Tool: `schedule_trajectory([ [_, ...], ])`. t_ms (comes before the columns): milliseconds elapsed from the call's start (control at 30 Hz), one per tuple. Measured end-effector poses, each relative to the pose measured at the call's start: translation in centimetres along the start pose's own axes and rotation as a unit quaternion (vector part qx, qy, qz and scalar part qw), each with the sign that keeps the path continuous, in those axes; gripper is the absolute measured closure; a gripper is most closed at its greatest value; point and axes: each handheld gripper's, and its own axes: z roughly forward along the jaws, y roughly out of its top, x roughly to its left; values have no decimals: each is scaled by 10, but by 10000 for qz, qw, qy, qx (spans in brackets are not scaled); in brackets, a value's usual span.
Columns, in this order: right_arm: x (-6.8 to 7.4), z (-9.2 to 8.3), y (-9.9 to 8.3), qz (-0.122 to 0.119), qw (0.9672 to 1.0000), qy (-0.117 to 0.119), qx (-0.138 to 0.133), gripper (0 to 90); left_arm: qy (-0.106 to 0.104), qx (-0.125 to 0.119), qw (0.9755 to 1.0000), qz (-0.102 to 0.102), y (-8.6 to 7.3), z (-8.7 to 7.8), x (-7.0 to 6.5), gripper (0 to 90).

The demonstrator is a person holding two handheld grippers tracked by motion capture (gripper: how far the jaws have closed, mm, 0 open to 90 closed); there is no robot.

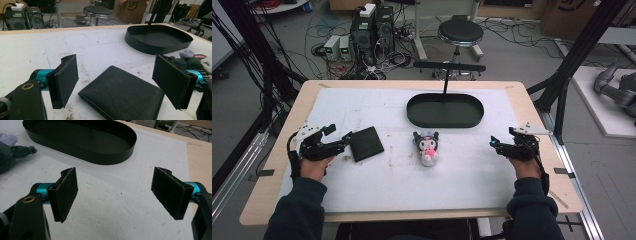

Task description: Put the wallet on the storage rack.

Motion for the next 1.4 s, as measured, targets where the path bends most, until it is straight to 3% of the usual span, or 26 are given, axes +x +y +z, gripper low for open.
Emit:
schedule_trajectory([
  [267, 1, -2, -1, 33, 10000, 27, -38, 217, 55, 24, 9999, -125, -1, 2, 1, 227],
  [400, 0, -3, -2, 107, 9999, 49, -43, 217, 129, 130, 9997, -178, -2, 3, 1, 235],
  [467, 0, -3, -3, 91, 9999, 57, -28, 217, 230, 307, 9989, -261, -3, 4, 2, 235],
  [533, 1, -3, -3, 86, 10000, 42, -17, 217, 385, 635, 9964, -413, -7, 8, 3, 236],
  [567, 1, -3, -3, 61, 10000, 52, -6, 218, 385, 635, 9964, -413, -7, 8, 3, 235],
  [600, 2, -3, -3, 22, 10000, 39, -5, 218, 467, 867, 9942, -438, -10, 11, 3, 236],
  [633, 3, -3, -3, -32, 10000, 39, 13, 225, 467, 867, 9942, -438, -10, 11, 3, 235],
  [700, 6, -2, -3, -135, 9999, 66, 62, 238, 495, 1234, 9898, -514, -16, 16, 3, 244],
  [733, 7, -1, -3, -170, 9998, 61, 82, 238, 495, 1234, 9898, -514, -16, 16, 3, 272],
  [767, 8, -1, -3, -190, 9998, 65, 98, 238, 471, 1484, 9860, -604, -19, 17, 3, 306],
  [900, 11, -2, -2, -204, 9997, 76, 77, 238, 342, 1599, 9841, -699, -22, 19, 2, 374],
  [933, 10, -2, -2, -214, 9997, 68, 66, 238, 245, 1620, 9829, -841, -23, 22, 2, 375],
  [1000, 10, -2, -2, -211, 9997, 68, 59, 238, 180, 1632, 9819, -941, -24, 24, 3, 378],
  [1067, 9, 0, -2, -194, 9997, 79, 82, 238, 146, 1710, 9787, -1125, -29, 30, 5, 379],
  [1133, 9, 1, -2, -197, 9997, 75, 98, 238, 177, 1643, 9787, -1215, -29, 32, 5, 383],
  [1233, 10, 3, -2, -236, 9996, 78, 132, 238, 294, 1672, 9798, -1056, -28, 35, 0, 378],
  [1267, 10, 3, -2, -236, 9996, 78, 132, 238, 359, 1727, 9802, -896, -28, 36, -3, 378],
  [1300, 10, 4, -2, -222, 9996, 77, 152, 238, 437, 1759, 9808, -721, -27, 38, -7, 401],
  [1400, 10, 5, -1, -222, 9996, 76, 154, 238, 416, 1723, 9819, -674, -27, 39, -9, 517],
])
